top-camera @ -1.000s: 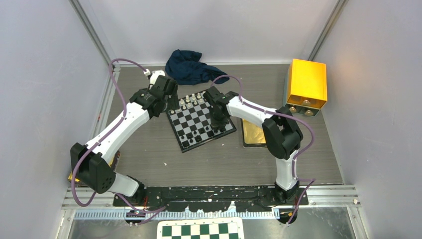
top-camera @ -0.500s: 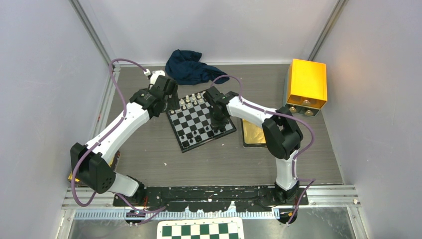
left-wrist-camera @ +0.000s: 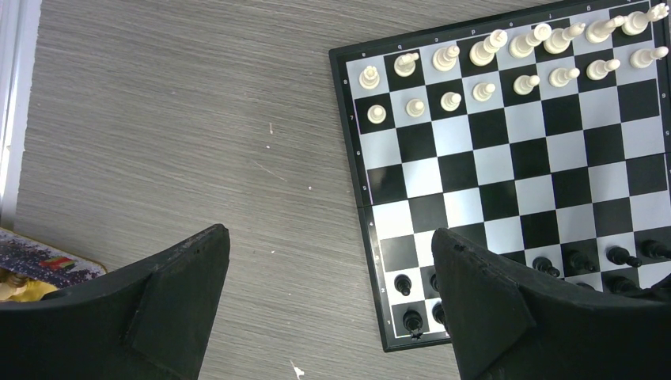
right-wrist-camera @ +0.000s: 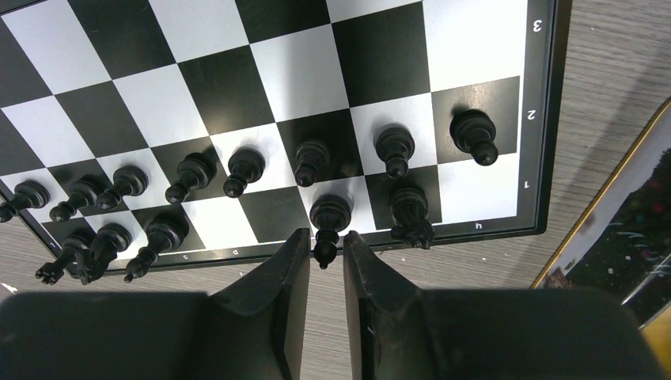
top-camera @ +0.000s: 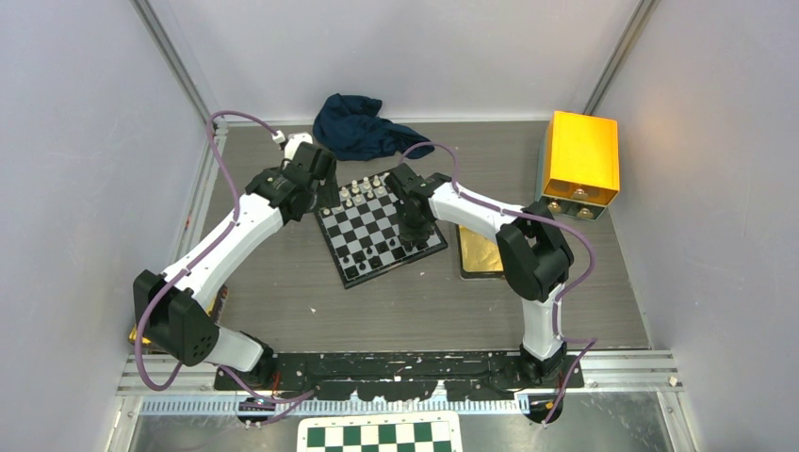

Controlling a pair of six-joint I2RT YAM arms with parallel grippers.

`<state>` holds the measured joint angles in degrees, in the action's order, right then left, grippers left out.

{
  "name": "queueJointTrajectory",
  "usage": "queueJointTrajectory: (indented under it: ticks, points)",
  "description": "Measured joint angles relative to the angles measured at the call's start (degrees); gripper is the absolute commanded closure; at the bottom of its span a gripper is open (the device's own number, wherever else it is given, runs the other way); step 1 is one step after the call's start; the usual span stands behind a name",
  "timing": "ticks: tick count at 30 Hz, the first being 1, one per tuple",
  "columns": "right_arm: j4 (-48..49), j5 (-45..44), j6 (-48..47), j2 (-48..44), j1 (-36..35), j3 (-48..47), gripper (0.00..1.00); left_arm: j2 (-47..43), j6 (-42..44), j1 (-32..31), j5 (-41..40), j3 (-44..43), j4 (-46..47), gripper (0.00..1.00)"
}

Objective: Set up the chess pieces on the board
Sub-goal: Place the chess piece on the chessboard, then pick up the chess piece from the storage box.

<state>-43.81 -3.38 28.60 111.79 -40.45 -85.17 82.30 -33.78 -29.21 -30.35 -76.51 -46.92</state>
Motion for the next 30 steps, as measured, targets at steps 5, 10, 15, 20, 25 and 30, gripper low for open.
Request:
queueJointTrajectory:
  ticks: [5, 10, 15, 20, 25, 30]
  points:
    - [0.0, 0.0, 0.0, 0.0, 0.0, 0.0, 0.71, 0.0, 0.0, 0.0, 0.0, 0.0, 0.0, 0.0]
    - [0.0, 0.0, -0.2, 0.0, 0.0, 0.0, 0.7, 0.0, 0.0, 0.0, 0.0, 0.0, 0.0, 0.0]
    - [-0.4, 0.0, -0.5, -0.1, 0.0, 0.0, 0.7, 0.0, 0.0, 0.0, 0.0, 0.0, 0.0, 0.0]
    - [-1.7, -0.2, -0.8, -1.0, 0.0, -0.2, 0.7, 0.0, 0.0, 0.0, 0.0, 0.0, 0.0, 0.0]
    - [-3.1, -0.5, -1.0, -3.6, -0.3, -1.6, 0.7, 0.0, -0.1, 0.0, 0.0, 0.0, 0.0, 0.0]
    - [-3.8, -1.0, -1.1, -6.6, -0.3, -2.8, 0.7, 0.0, -0.3, 0.0, 0.0, 0.0, -0.1, 0.0]
